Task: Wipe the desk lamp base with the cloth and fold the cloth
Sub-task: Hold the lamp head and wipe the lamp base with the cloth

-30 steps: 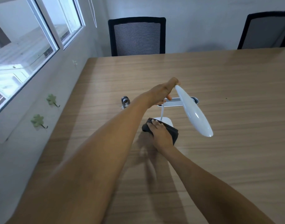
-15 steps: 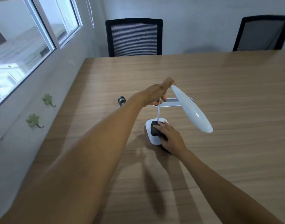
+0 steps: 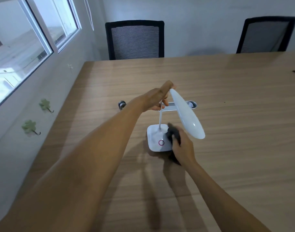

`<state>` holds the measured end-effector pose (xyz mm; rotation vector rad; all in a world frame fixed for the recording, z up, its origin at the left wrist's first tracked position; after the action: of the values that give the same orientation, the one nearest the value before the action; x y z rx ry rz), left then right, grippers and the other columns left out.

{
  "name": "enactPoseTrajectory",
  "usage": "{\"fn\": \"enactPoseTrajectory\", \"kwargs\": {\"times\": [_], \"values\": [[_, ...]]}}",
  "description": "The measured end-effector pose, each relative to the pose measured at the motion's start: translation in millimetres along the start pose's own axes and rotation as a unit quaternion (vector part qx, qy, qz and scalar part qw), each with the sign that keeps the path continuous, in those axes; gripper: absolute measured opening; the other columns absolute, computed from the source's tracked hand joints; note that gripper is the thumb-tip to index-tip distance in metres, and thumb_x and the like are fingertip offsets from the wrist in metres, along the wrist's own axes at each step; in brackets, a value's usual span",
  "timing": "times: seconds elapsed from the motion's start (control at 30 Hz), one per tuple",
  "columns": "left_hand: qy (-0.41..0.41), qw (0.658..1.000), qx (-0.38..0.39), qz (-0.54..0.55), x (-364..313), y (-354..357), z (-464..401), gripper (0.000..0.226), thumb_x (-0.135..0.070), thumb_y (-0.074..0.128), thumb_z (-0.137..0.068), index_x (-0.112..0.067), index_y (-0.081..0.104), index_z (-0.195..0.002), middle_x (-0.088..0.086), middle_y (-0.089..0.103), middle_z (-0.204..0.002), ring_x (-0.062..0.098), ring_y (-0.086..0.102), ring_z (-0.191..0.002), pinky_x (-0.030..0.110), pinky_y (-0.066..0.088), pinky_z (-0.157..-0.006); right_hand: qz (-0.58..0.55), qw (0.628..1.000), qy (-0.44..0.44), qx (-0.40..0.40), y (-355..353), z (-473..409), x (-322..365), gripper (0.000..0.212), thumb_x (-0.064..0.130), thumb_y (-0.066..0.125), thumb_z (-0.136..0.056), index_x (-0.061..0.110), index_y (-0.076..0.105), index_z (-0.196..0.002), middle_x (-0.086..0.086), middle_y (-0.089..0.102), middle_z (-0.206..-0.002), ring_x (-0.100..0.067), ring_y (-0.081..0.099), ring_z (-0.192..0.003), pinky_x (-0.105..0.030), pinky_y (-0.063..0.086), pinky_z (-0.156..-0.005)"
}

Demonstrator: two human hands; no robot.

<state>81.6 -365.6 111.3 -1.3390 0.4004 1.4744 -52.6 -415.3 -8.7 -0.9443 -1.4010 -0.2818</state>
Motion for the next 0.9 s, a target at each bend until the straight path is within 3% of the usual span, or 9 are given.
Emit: {"fn": "enactPoseTrajectory", "kwargs": {"times": [0.03,0.1,0.2,0.33,0.53,0.63,0.7,0.8,0.9], "values": [[-0.001,1.0,-0.001,0.0,0,0,0,0.067,-0.071,0.044,-0.06,-0.012,0.048,-0.089,0.005,0.053,-0.084,0.027,0.054,-0.088,0.049,0.046,-0.108,-0.017,0.999,0.049,-0.016,2,-13,-8,0.036,0.016,0.051,-0.086,0.01,0.057,-0.121,-0.006,0.065,-0.12,-0.02,0.058,-0.11,-0.01,0.04,-0.084],[-0.004,1.0,-0.003,-0.001,-1,1,1,0.066,-0.071,0.044,-0.059,-0.012,0.047,-0.089,0.007,0.052,-0.084,0.026,0.053,-0.086,0.048,0.046,-0.108,0.031,0.994,0.091,0.06,32,-32,-13,0.046,0.028,0.048,-0.084,0.014,0.051,-0.127,-0.008,0.058,-0.129,-0.027,0.053,-0.12,-0.023,0.043,-0.096],[-0.005,1.0,-0.004,-0.001,-2,1,2,0.067,-0.072,0.043,-0.058,-0.011,0.046,-0.088,0.007,0.05,-0.085,0.026,0.051,-0.085,0.048,0.046,-0.108,0.11,0.979,0.061,0.159,65,-26,-11,0.054,0.01,0.047,-0.086,0.017,0.04,-0.138,-0.009,0.043,-0.144,-0.031,0.04,-0.132,-0.036,0.038,-0.107],[-0.007,1.0,-0.002,0.004,-2,2,3,0.067,-0.071,0.044,-0.058,-0.012,0.047,-0.088,0.007,0.048,-0.087,0.026,0.05,-0.085,0.048,0.044,-0.107,0.123,0.982,0.012,0.144,37,-9,-22,0.044,0.013,0.047,-0.093,0.013,0.043,-0.136,0.003,0.05,-0.13,-0.013,0.043,-0.124,-0.015,0.026,-0.101],[-0.006,1.0,-0.007,-0.015,0,2,4,0.063,-0.072,0.042,-0.064,-0.012,0.048,-0.085,0.007,0.053,-0.087,0.025,0.052,-0.086,0.049,0.045,-0.108,0.101,0.99,0.086,0.054,26,-28,-25,0.048,0.03,0.037,-0.081,0.011,0.054,-0.121,-0.008,0.061,-0.124,-0.027,0.053,-0.12,-0.032,0.039,-0.101],[-0.008,1.0,-0.011,-0.008,1,0,5,0.065,-0.072,0.042,-0.062,-0.012,0.048,-0.086,0.008,0.053,-0.088,0.025,0.052,-0.086,0.049,0.046,-0.108,0.095,0.985,0.005,0.144,59,-19,7,0.054,0.005,0.043,-0.084,0.013,0.041,-0.138,-0.006,0.045,-0.142,-0.024,0.039,-0.133,-0.037,0.029,-0.115],[-0.006,1.0,-0.011,-0.007,1,0,6,0.066,-0.073,0.042,-0.061,-0.012,0.048,-0.088,0.009,0.054,-0.088,0.026,0.052,-0.086,0.049,0.046,-0.108,0.119,0.978,-0.018,0.17,59,-15,1,0.058,0.002,0.044,-0.087,0.013,0.034,-0.143,-0.007,0.037,-0.15,-0.023,0.031,-0.14,-0.032,0.022,-0.118],[0.0,1.0,-0.009,-0.003,1,-2,6,0.065,-0.072,0.042,-0.061,-0.012,0.047,-0.086,0.009,0.053,-0.089,0.025,0.052,-0.086,0.05,0.046,-0.108,0.118,0.98,0.027,0.159,37,-23,-29,0.049,0.012,0.045,-0.093,0.015,0.039,-0.141,-0.002,0.048,-0.14,-0.02,0.041,-0.131,-0.011,0.024,-0.107],[0.0,1.0,-0.012,-0.005,2,-2,5,0.057,-0.071,0.042,-0.063,-0.015,0.046,-0.075,0.006,0.053,-0.083,0.024,0.05,-0.084,0.048,0.046,-0.108,0.098,0.985,0.111,0.091,18,-29,-43,0.042,0.019,0.042,-0.089,0.013,0.049,-0.13,-0.011,0.057,-0.134,-0.029,0.05,-0.124,-0.026,0.036,-0.098]]}}
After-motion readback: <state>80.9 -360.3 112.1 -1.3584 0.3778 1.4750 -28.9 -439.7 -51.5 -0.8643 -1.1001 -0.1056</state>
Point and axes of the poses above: each hand's wrist, its own z-axis away from the middle knuckle, its own y-axis out of the palm, x = y × z, the point moved 10 cm from there along -z, towards the middle knuckle
